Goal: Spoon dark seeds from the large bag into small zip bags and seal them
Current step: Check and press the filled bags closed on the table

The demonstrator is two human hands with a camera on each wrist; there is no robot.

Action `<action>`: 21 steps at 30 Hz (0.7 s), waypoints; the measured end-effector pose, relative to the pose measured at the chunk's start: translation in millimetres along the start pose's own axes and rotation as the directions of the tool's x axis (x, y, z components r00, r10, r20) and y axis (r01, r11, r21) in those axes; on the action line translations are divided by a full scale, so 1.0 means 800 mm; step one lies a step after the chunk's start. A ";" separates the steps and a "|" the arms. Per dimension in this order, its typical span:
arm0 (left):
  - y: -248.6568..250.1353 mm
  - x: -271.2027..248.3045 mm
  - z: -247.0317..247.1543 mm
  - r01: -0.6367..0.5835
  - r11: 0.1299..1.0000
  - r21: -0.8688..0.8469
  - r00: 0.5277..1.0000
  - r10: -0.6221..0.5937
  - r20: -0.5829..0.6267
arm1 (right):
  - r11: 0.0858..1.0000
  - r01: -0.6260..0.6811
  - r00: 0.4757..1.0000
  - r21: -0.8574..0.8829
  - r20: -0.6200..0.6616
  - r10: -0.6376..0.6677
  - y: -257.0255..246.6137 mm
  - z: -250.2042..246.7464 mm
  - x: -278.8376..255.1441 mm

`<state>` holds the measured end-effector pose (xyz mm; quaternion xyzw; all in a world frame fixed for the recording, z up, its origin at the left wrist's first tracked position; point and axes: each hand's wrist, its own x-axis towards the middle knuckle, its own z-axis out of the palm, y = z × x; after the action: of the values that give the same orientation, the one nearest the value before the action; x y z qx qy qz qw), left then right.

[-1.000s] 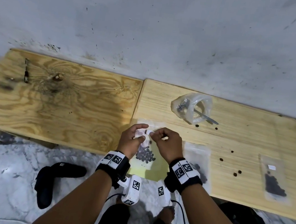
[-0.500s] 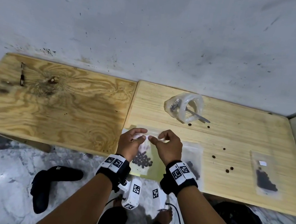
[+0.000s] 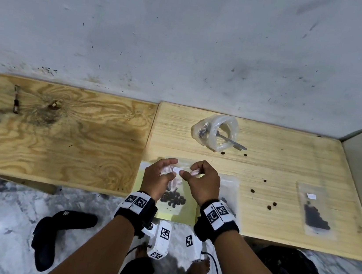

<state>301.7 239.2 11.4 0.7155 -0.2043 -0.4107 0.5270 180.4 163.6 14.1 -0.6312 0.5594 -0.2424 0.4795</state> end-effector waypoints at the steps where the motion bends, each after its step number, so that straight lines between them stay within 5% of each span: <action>1: 0.005 0.000 0.006 0.017 0.999 -0.030 1.000 -0.017 0.004 | 1.000 0.006 1.000 0.023 -0.006 -0.006 0.003 -0.005 0.001; 6: 0.029 0.003 0.049 0.154 0.949 -0.275 0.988 -0.147 0.046 | 0.989 -0.087 0.995 0.116 0.066 0.079 0.038 -0.070 0.003; 9: 0.037 0.001 0.102 0.188 0.940 -0.283 0.981 -0.165 0.101 | 0.989 -0.117 0.981 0.092 0.165 0.100 0.065 -0.123 -0.004; 17: 0.018 -0.042 0.307 0.210 0.973 -0.090 0.936 -0.174 0.306 | 0.962 -0.270 0.941 0.051 -0.196 0.274 0.145 -0.304 0.012; 21: 0.001 -0.057 0.411 0.250 0.966 0.057 0.852 -0.248 0.461 | 0.923 -0.377 0.883 -0.078 -0.332 0.332 0.189 -0.386 0.029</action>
<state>11.6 79.0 -6.0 0.6155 -0.2289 -0.6351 0.4068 -145.6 51.9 6.9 -0.5037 0.7498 -0.2070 0.3757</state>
